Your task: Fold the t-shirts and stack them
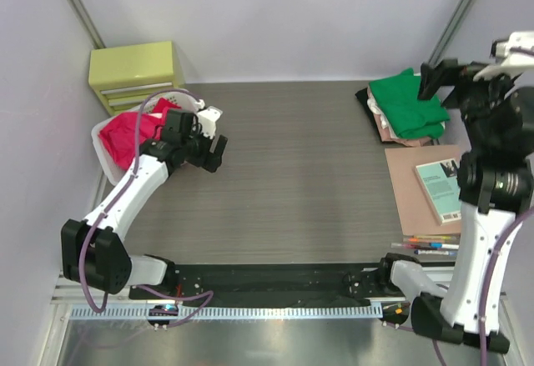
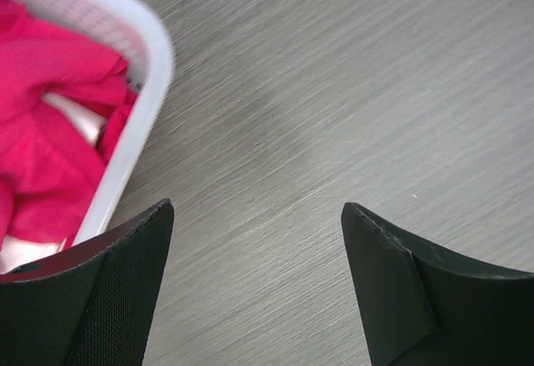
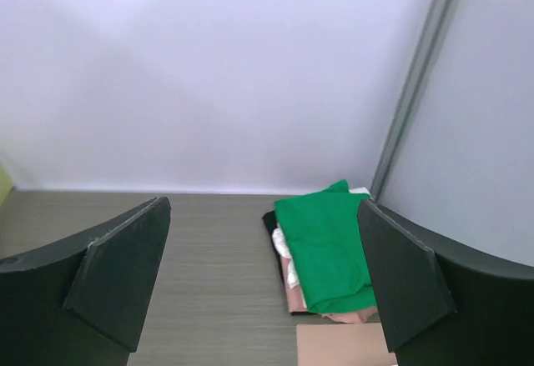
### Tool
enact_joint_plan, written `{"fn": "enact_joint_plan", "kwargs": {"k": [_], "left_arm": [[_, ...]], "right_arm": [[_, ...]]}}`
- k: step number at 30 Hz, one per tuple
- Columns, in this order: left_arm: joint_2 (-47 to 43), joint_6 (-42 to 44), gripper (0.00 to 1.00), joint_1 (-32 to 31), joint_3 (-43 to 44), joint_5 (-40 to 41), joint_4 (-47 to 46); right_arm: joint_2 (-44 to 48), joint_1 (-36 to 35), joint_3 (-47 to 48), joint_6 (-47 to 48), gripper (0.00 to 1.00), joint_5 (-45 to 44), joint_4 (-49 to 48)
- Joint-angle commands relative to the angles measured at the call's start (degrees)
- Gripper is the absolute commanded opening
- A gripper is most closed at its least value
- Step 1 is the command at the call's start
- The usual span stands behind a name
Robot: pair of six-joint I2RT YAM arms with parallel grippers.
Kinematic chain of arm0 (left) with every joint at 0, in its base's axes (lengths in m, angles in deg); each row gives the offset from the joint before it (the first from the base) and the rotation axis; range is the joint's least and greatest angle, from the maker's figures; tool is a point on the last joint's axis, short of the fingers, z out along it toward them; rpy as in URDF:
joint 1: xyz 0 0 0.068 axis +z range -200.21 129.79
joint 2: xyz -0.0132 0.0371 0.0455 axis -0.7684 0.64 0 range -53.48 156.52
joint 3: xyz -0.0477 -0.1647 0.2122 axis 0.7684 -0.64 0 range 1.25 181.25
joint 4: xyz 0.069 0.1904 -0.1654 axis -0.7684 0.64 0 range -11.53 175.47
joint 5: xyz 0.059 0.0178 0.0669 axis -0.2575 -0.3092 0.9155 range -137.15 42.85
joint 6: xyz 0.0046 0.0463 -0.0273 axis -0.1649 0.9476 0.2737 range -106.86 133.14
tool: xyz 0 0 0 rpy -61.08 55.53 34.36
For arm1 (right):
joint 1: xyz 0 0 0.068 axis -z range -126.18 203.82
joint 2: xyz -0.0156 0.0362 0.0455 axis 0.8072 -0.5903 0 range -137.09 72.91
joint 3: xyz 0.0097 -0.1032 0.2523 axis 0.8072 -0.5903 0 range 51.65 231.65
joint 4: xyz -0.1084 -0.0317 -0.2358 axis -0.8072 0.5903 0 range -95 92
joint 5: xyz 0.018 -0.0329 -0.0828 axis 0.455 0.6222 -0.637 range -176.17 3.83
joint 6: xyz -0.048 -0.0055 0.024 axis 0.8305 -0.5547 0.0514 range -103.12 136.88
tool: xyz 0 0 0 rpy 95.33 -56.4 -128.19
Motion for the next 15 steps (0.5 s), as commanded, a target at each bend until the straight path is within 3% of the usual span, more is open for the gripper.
{"fn": "enact_joint_plan", "kwargs": {"k": [1,4,7,8,12,14,15], "left_arm": [[-2.6,-5.4,0.82,3.2,3.2,5.0,-3.2],[-6.6,-8.7,0.84,8.6,3.9,10.8,-7.3],[-10.0,-11.1,0.92,13.6,4.6,18.2,-9.4],[-10.2,-11.1,0.95,14.7,4.8,19.0,-9.1],[-6.0,-11.5,1.0,17.0,10.7,26.4,-1.8],[-3.4,-12.5,1.0,17.0,13.7,29.4,4.7],[-2.0,-13.4,1.0,17.1,15.7,30.5,6.1]], "right_arm": [[1.1,-0.2,-12.5,2.9,1.0,8.5,10.4],[1.2,-0.4,-15.6,4.3,1.0,8.0,14.1],[-4.3,-1.9,-13.3,3.2,1.0,5.1,18.0],[-10.1,-4.6,-11.3,3.0,1.0,-0.5,21.6],[-26.2,-9.3,5.3,2.6,1.0,-12.0,32.3],[-28.0,-9.5,8.3,1.1,1.0,-11.2,31.2],[-24.4,-9.5,5.7,0.5,1.0,-9.5,28.1]]}}
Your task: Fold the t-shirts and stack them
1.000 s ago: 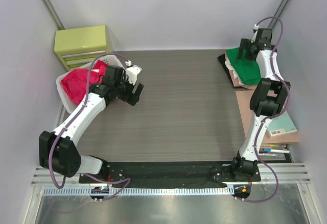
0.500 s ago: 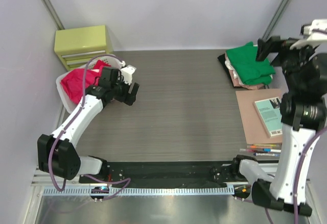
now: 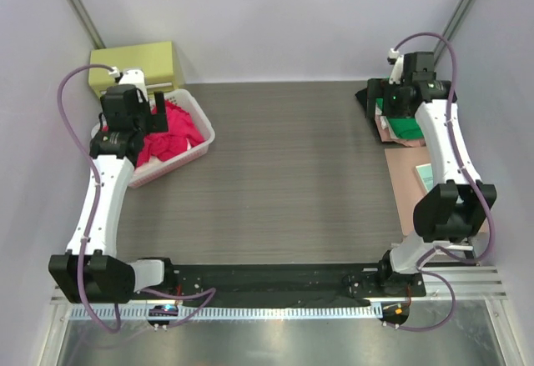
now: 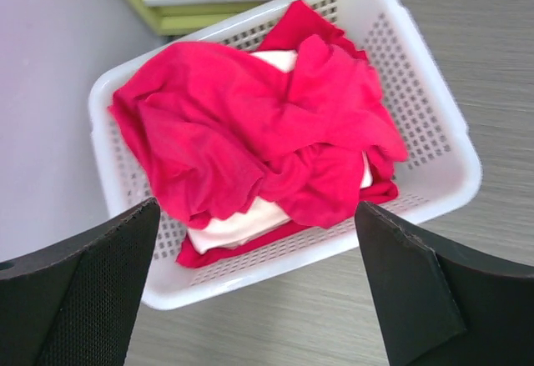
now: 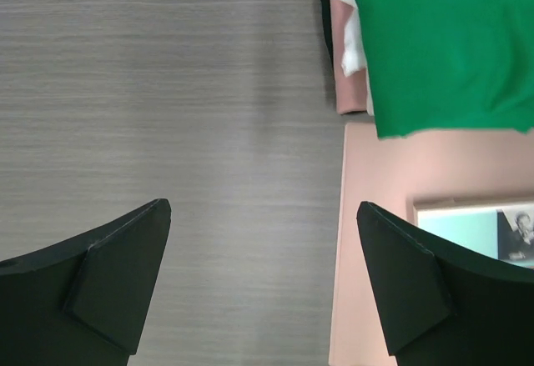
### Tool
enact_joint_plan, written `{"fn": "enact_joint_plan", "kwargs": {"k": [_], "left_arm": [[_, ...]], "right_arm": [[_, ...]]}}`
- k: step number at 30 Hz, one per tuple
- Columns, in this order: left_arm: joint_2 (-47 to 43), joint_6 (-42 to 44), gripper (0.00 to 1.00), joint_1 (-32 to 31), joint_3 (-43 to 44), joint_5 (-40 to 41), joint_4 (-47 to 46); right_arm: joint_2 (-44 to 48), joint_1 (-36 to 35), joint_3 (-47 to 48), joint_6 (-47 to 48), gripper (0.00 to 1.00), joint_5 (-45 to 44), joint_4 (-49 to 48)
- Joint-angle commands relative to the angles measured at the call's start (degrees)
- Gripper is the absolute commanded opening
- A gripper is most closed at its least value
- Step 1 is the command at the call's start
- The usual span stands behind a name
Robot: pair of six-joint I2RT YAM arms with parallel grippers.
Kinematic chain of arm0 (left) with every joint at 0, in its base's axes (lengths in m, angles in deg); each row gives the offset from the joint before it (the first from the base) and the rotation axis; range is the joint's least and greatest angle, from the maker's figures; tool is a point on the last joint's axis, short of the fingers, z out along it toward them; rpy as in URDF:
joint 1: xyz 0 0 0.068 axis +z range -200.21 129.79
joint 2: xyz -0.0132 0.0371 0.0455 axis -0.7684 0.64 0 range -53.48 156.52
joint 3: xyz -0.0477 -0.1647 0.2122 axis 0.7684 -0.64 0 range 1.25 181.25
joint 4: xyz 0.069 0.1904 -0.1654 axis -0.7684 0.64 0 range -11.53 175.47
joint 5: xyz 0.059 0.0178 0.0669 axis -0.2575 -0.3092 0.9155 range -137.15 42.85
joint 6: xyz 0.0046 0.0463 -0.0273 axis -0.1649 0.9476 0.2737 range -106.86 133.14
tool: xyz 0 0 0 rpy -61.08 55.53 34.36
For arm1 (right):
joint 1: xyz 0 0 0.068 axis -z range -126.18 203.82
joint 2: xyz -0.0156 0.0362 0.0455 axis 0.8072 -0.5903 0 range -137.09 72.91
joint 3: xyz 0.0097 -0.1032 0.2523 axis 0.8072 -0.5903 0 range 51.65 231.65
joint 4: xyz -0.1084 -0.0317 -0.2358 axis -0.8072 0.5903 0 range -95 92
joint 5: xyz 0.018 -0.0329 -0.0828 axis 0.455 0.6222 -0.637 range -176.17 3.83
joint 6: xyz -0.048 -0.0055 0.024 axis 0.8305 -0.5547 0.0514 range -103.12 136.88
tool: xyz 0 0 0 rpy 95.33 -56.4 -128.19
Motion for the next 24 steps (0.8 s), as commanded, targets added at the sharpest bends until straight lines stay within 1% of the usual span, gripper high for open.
{"fn": "enact_joint_plan", "kwargs": {"k": [1,2,3,4,6,7,8,9,10,11,13,16,17,18,19,20,21,23,24], "left_arm": [[4.7,-3.7,1.0,0.3,6.5,9.4,9.5],[3.9,-3.9,1.0,1.8,6.4,8.4,9.3],[0.8,-4.8,1.0,1.9,4.7,7.7,8.4],[-1.4,-5.2,1.0,1.9,3.1,5.9,5.0],[-6.6,-7.8,1.0,1.9,-3.1,5.4,-0.2],[-11.7,-8.1,1.0,1.9,-5.2,5.0,-6.1],[-13.7,-8.1,1.0,1.8,-8.4,3.7,-8.1],[-15.3,-8.4,1.0,1.9,-9.7,3.3,-11.3],[-18.1,-9.7,1.0,1.9,-10.6,3.1,-12.3],[-18.8,-10.4,1.0,1.9,-11.4,3.1,-12.9],[-19.2,-10.5,1.0,1.8,-11.1,3.4,-12.5],[-18.5,-10.2,1.0,1.9,-10.5,7.8,-12.4],[-17.4,-10.1,1.0,1.9,-9.5,8.8,-12.2],[-16.9,-10.5,1.0,1.9,-8.6,11.6,-10.0],[-16.0,-10.8,1.0,1.9,-7.7,12.3,-8.3],[-14.2,-11.2,1.0,1.9,-5.1,12.7,-6.3],[-13.0,-11.9,1.0,1.9,-3.5,13.4,-1.1],[-10.2,-11.9,1.0,1.8,0.6,12.4,4.7],[-9.6,-11.9,1.0,1.9,1.4,12.3,5.3]], "right_arm": [[7.1,-0.9,1.9,-2.7,1.0,-1.5,-2.0],[11.1,-0.9,-1.4,-4.0,1.0,-0.3,-11.5],[14.3,-1.1,-7.3,-6.0,1.0,0.7,-15.0],[18.1,-1.2,-8.5,-6.5,1.0,1.8,-17.0],[18.6,-1.2,-8.5,-5.5,1.0,2.5,-16.0],[19.0,-1.2,-8.8,-5.3,1.0,0.9,-15.7],[19.3,-1.2,-9.4,-4.5,1.0,0.4,-15.9],[19.5,-1.2,-11.1,-3.8,1.0,-0.4,-16.4],[19.8,-1.2,-11.7,-3.1,1.0,-1.1,-16.7],[19.9,-1.2,-12.4,-3.1,1.0,-3.2,-17.6],[19.7,-1.2,-13.0,-3.2,1.0,-5.3,-18.0],[19.4,-1.2,-12.9,-4.7,1.0,-5.6,-18.1],[18.8,-1.2,-12.4,-5.4,1.0,-7.4,-17.3],[18.4,-1.2,-12.1,-5.4,1.0,-8.2,-16.9],[17.9,-1.2,-11.6,-5.2,1.0,-9.7,-16.1],[17.0,-1.1,-9.1,-5.0,1.0,-11.6,-12.5],[14.3,-1.1,-7.7,-4.2,1.0,-14.4,-10.3],[11.8,-1.1,-4.2,-3.8,1.0,-16.4,-5.4],[12.1,-1.1,-4.2,-3.4,1.0,-15.8,-5.0]]}}
